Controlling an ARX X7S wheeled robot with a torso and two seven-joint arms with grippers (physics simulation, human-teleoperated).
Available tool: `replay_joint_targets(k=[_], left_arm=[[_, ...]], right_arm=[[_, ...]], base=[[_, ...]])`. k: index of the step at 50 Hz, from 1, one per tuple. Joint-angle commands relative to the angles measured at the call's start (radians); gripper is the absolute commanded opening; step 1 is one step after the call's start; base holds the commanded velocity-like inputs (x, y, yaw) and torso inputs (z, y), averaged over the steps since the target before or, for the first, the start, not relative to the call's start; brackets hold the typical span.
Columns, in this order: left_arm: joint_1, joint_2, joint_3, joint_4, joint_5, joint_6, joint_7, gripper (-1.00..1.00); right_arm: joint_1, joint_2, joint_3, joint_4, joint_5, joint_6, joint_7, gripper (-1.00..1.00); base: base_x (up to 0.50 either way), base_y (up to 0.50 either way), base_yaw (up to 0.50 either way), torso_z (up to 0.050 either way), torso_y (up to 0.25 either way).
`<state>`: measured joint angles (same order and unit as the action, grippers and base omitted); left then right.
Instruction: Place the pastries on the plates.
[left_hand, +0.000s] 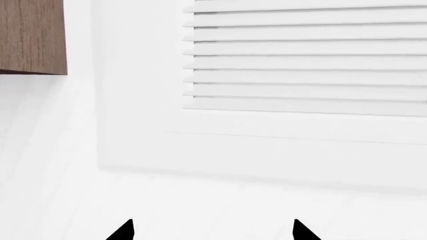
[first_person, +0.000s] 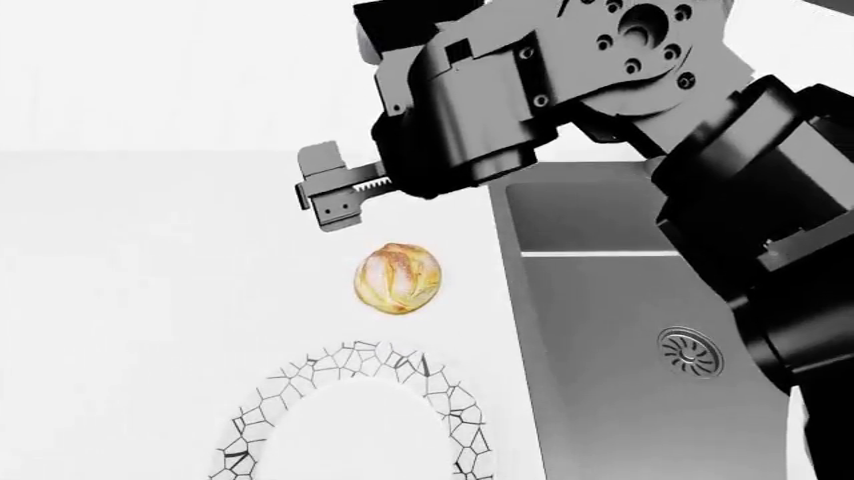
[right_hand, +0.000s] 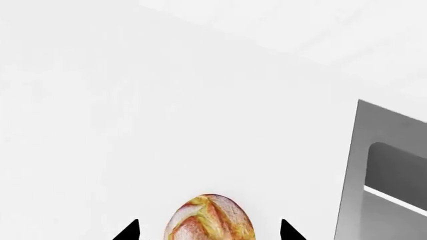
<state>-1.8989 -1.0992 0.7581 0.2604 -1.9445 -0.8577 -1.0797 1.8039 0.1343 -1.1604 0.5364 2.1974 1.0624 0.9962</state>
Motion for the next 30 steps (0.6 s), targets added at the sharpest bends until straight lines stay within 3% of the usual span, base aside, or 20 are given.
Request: replay_joint_targets(k=[1, 30], left_arm=[[0.003, 0.003, -0.001, 0.0, 0.002, -0.001, 0.0, 1.0], [0.017, -0.004, -0.008, 0.002, 0.004, 0.002, 0.007, 1.0]], right_arm=[[-0.042, 0.024, -0.012, -0.054, -0.002, 0.012, -0.009, 1.0], [-0.121, 0.015, -0.051, -0.142, -0.169, 0.014, -0.18, 1.0]], base=[[0.0, 0.0, 0.0, 0.0, 0.0], [0.0, 0.0, 0.0, 0.0, 0.0]])
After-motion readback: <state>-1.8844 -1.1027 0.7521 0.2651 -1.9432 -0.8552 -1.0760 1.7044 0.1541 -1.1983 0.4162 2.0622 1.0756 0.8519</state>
